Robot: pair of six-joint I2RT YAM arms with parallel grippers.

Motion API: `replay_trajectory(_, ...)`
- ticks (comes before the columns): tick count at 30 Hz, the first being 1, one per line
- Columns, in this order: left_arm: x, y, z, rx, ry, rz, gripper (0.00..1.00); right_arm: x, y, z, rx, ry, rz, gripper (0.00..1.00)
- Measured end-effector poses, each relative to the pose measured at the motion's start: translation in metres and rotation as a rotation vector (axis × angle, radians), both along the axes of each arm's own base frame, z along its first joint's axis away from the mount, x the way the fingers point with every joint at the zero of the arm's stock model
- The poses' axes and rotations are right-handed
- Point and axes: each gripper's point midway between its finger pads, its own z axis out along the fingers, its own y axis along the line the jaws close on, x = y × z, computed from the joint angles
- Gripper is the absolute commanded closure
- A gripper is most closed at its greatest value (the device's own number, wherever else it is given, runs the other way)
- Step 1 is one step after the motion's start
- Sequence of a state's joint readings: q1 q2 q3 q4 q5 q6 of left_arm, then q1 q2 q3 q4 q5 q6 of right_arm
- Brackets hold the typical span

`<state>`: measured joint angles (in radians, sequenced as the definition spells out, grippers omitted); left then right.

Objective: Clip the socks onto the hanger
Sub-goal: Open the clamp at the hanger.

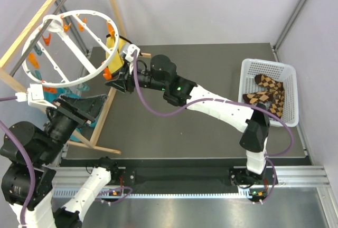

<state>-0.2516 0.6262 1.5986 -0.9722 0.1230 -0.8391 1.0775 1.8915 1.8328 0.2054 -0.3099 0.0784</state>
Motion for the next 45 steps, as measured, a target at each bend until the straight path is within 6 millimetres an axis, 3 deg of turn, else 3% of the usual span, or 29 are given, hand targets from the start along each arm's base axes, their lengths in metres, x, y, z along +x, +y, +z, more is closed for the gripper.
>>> replay_trajectory(11, 0.01, -0.003, 0.008, -0.007, -0.058, -0.003, 0.48, -0.046, -0.025, 0.036, -0.091, 0.189, 0.195, 1.0)
replay_trajectory(18, 0.013, -0.002, 0.017, -0.03, -0.102, 0.007, 0.44, -0.053, -0.045, 0.045, -0.1, 0.379, 0.323, 1.0)
replay_trajectory(27, 0.036, -0.009, 0.005, -0.038, -0.1, 0.003, 0.43, -0.077, -0.054, 0.055, -0.107, 0.566, 0.452, 1.0)
replay_trajectory(34, 0.045, -0.011, 0.009, -0.04, -0.139, 0.004, 0.38, -0.082, -0.054, 0.066, -0.073, 0.646, 0.488, 1.0)
replay_trajectory(45, 0.052, -0.01, 0.012, -0.071, -0.185, 0.019, 0.34, -0.081, -0.051, 0.066, -0.042, 0.707, 0.508, 1.0)
